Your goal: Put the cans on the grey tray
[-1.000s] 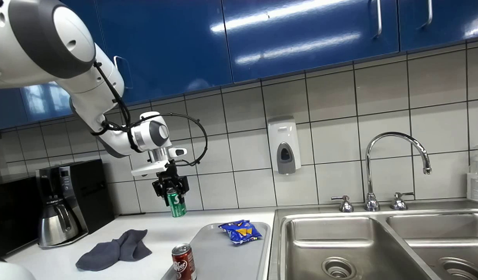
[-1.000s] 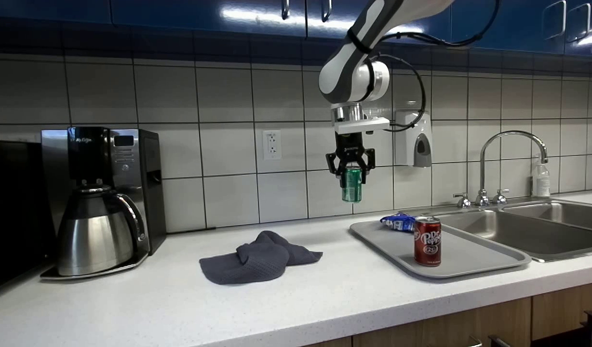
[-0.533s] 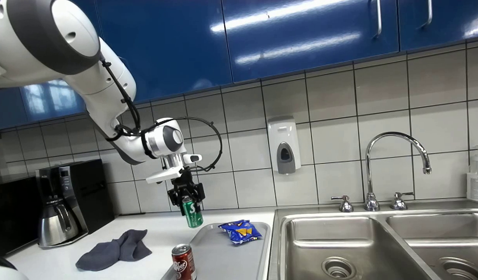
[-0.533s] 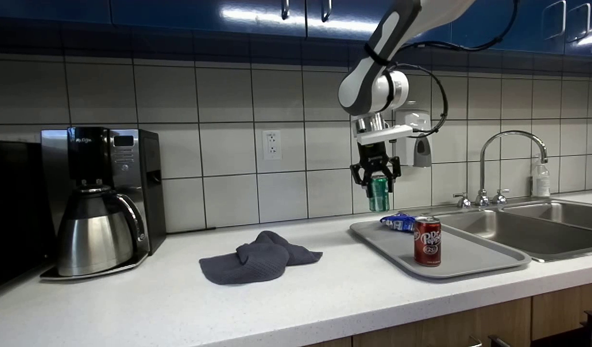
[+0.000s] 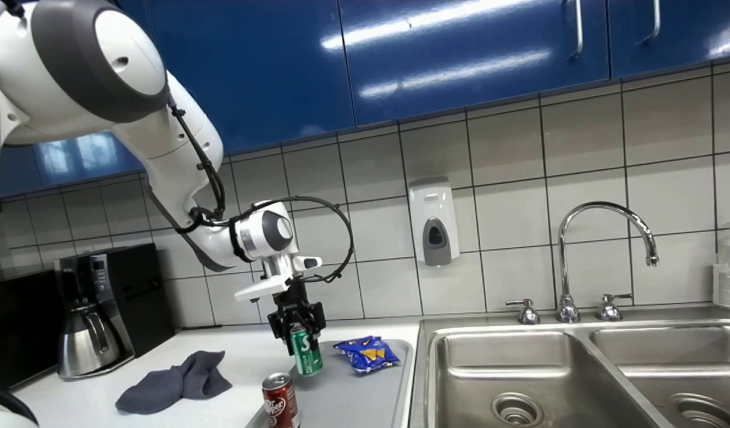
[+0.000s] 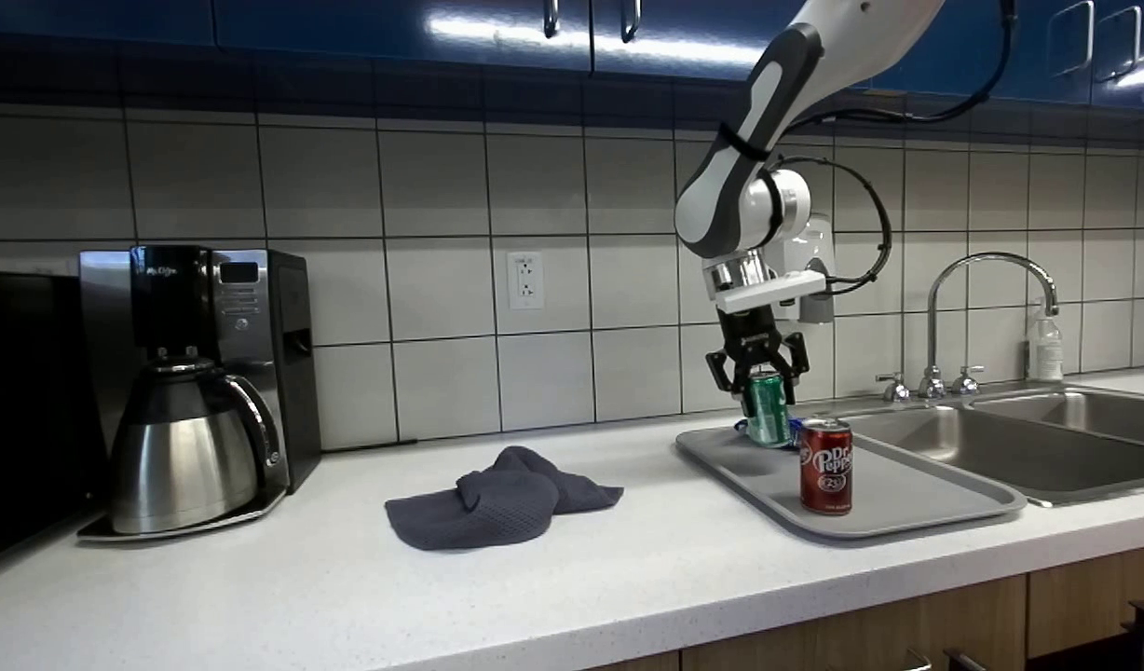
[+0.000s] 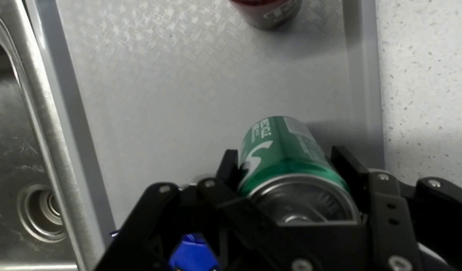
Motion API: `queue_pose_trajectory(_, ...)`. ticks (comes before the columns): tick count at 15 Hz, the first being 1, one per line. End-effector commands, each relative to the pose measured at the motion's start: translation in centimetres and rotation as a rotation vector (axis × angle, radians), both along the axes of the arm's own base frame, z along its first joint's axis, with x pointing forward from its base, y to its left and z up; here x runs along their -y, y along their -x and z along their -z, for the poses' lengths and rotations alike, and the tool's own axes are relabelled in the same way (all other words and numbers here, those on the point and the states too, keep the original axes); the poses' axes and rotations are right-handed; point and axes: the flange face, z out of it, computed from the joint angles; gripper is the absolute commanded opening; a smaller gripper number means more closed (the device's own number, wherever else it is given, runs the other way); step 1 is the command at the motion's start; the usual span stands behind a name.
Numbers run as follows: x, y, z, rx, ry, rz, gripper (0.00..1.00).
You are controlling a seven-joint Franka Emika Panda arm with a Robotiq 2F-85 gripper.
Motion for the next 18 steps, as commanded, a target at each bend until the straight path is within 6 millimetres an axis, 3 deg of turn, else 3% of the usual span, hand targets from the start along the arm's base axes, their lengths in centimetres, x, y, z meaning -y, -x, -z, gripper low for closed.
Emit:
queue_pose_trajectory(1, 0.9, 0.2, 0.7, -0.012, 0.021, 0.013, 0.4)
queue_pose_trajectory(8, 1.8, 0.3, 2.6, -0.038, 0.02, 0.022, 0.4)
queue_pose_trajectory(18, 2.4, 0.7, 2.5, -0.022, -0.009, -0.023, 0.4)
